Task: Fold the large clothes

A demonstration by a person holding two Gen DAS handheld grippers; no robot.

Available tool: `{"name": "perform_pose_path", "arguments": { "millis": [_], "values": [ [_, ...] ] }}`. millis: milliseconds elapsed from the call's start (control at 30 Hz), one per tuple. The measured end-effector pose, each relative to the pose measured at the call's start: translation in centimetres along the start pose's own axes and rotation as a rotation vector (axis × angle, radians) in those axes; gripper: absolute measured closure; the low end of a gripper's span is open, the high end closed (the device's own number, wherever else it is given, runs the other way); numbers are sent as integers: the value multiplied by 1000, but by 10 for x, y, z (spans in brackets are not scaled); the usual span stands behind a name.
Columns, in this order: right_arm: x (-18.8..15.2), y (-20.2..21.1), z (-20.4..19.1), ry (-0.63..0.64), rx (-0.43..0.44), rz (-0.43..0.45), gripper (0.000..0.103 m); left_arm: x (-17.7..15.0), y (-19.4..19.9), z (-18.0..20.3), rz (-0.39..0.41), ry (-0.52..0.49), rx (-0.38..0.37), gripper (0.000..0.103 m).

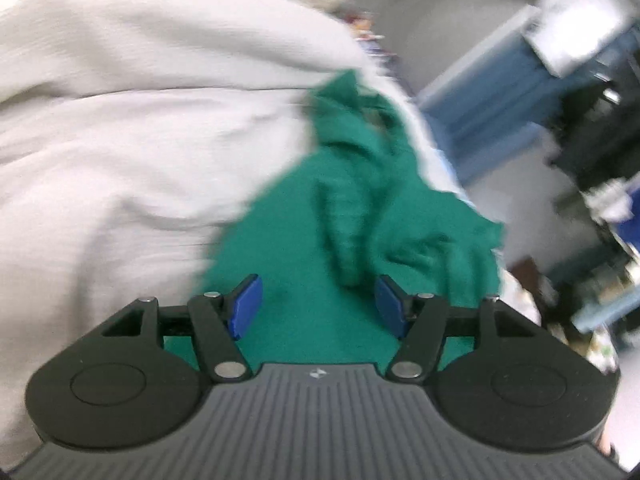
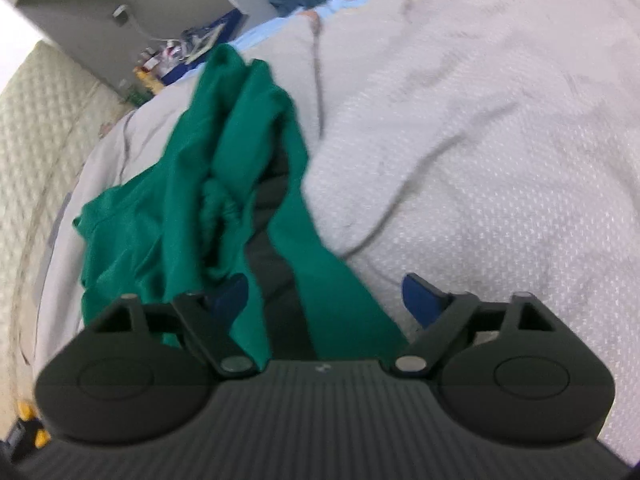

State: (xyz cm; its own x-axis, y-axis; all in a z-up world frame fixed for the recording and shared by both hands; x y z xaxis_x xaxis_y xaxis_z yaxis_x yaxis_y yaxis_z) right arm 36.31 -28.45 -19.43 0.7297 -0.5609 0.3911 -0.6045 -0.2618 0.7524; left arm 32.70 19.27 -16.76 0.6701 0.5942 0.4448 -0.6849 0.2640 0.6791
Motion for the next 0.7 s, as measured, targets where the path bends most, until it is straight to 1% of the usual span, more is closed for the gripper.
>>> {"name": "perform_pose_path", "arguments": {
  "millis": [67, 100, 200, 267, 333, 367, 400, 467, 500, 567, 600, 667, 700],
  "values": [
    [-1, -9, 7, -52, 14, -23, 18, 4, 0, -24, 2, 91, 52, 35],
    [0, -11, 10, -69, 17, -27, 18, 4, 0, -34, -1, 142, 67, 35],
    [-4, -19, 22, -123, 20, -56, 18, 3, -11, -54, -31, 222, 123, 35],
    [-10, -27, 23, -157, 40, -100, 17, -3, -21, -57, -80, 232, 142, 35],
    [-15, -32, 18, -148, 54, -133, 16, -10, -31, -55, -128, 223, 157, 35],
    [-17, -33, 16, -139, 58, -140, 16, -12, -33, -53, -140, 211, 167, 33],
    [-19, -33, 13, -131, 61, -147, 16, -13, -34, -51, -142, 202, 172, 29],
    [-23, -31, 8, -113, 72, -159, 16, -14, -33, -45, -151, 181, 161, 27],
    [-23, -31, 6, -111, 82, -163, 16, -14, -32, -42, -154, 177, 138, 27],
    [-23, -30, 7, -125, 94, -162, 16, -14, -28, -38, -147, 206, 82, 27],
    [-23, -29, 8, -132, 100, -163, 16, -15, -25, -37, -147, 213, 70, 27],
    [-24, -25, 5, -133, 127, -169, 16, -17, -21, -32, -146, 210, 52, 27],
    [-25, -21, 2, -131, 154, -175, 16, -17, -18, -29, -149, 206, 34, 27]
  ]
}}
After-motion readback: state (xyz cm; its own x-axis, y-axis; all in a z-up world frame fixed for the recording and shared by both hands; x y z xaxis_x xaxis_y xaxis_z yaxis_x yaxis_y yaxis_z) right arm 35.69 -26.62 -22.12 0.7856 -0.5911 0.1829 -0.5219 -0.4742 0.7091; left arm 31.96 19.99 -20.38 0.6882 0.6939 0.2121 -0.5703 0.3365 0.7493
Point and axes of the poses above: each gripper's, at about its wrist camera, not at the fingertips, and y roughly against the way its jaws point, z to its right, x to its top, the point moved 10 cm from there along -y, roughly the way its jaws point, and after that the axes turned 1 degree about x, right-handed, at the moved point
